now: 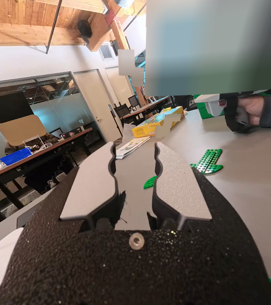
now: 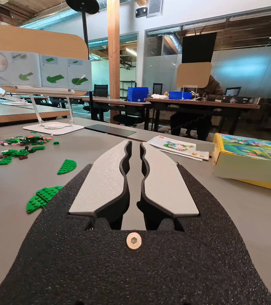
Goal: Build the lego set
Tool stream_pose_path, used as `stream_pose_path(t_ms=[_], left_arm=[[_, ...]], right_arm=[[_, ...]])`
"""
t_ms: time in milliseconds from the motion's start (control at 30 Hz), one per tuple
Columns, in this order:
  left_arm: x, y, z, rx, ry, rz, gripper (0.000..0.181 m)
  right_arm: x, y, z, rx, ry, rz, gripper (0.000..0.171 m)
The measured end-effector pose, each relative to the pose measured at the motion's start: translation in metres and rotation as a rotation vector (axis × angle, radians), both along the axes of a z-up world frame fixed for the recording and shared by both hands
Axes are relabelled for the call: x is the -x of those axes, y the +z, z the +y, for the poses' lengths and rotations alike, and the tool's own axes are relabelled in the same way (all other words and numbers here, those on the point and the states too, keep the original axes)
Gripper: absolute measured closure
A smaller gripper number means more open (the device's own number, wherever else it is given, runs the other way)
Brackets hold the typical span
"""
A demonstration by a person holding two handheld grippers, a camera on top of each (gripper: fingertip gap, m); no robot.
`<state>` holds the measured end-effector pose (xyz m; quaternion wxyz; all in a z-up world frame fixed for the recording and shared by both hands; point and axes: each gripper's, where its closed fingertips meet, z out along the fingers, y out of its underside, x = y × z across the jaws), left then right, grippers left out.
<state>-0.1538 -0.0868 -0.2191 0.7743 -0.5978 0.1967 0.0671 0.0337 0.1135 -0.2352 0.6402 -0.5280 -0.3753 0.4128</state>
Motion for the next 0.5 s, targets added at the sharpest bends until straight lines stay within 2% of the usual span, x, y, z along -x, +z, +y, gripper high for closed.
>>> stream_pose_path(t_ms=[67, 133, 200, 367, 500], left_arm=[[-0.004, 0.004, -0.002, -0.008, -0.01, -0.001, 0.135], [-0.008, 0.01, -0.002, 0.004, -0.006, -0.012, 0.123], [-0.016, 0.012, -0.002, 0.03, -0.016, -0.031, 0.12], [-0.037, 0.017, -0.008, 0.02, -0.062, -0.004, 0.119], [-0.024, 0.036, -0.015, -0.037, -0.022, -0.018, 0.121]], right_arm=[[0.004, -0.003, -0.003, -0.017, 0.005, -0.026, 0.163], [0.008, -0.006, -0.006, -0.034, 0.018, -0.055, 0.163], [0.012, -0.009, -0.01, -0.056, 0.031, -0.084, 0.164], [0.019, -0.013, -0.018, -0.109, 0.044, -0.135, 0.164], [0.02, -0.013, -0.02, -0.126, 0.048, -0.145, 0.164]])
